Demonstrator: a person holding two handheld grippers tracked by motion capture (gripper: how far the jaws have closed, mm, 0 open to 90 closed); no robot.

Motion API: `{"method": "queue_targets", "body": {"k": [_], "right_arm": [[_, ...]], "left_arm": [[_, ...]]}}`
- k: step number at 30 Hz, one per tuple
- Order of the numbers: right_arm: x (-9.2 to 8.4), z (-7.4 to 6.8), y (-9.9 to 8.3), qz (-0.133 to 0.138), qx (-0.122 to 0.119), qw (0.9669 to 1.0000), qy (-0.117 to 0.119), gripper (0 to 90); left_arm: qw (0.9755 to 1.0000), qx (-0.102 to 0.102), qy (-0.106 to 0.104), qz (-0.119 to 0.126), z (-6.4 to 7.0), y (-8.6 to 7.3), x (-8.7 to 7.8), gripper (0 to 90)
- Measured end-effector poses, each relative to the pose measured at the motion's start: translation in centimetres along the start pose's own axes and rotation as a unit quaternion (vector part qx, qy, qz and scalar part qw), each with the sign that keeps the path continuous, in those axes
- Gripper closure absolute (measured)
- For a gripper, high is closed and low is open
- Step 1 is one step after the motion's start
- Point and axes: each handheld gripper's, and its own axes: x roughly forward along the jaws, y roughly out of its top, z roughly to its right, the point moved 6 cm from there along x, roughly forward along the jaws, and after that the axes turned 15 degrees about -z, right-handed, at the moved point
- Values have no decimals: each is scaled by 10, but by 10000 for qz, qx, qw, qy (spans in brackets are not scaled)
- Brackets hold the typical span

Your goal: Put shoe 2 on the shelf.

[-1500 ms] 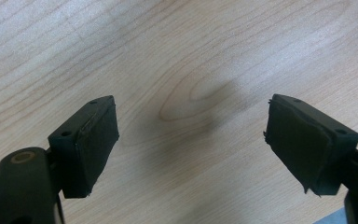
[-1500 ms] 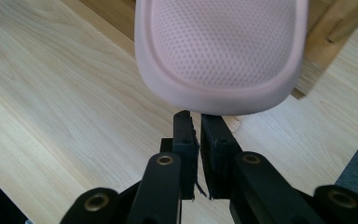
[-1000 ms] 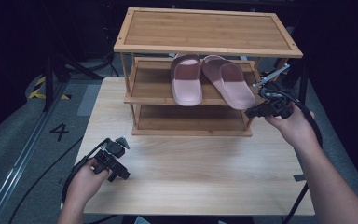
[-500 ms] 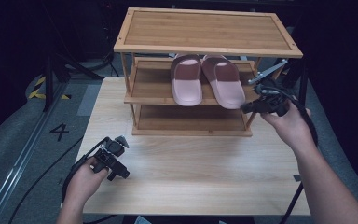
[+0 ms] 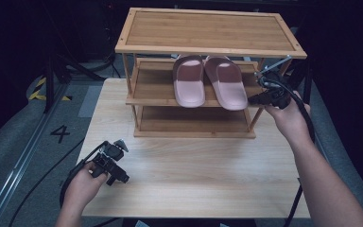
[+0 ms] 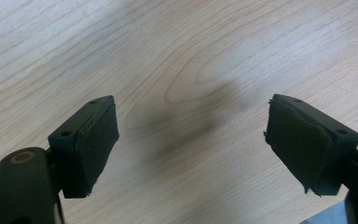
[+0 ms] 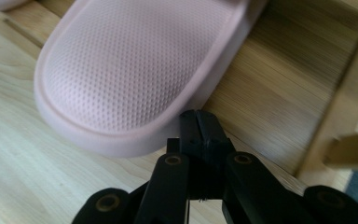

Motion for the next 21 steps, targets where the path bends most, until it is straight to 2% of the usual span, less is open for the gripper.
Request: {"method": "queue_targets", "body": {"k": [2,6,7,9,12,15,21], "right_arm": [[1,-5,2,-4,-21,10000,78,897],[2,-14,9,59,-137,9998,143,897],[3,-17,10,47,-97,9998,173,897],[3,-19,12,58,-127,9997,180,896],[4,-22,13,58,-174,9997,186,896],[3,-26,14,71,-151,9994,298,893],[4,-31,17,83,-246,9994,217,882]], "left_arm": [[10000,-42,57,11,-2,-1,0,174],[10000,27,86,4,-2,0,0,174],[10000,32,67,2,-1,1,0,174],[10000,0,71,23,0,2,0,174],[9999,57,94,-3,0,4,1,174],[9999,65,109,-14,0,6,1,174],[9999,106,122,13,2,9,-1,174]]}}
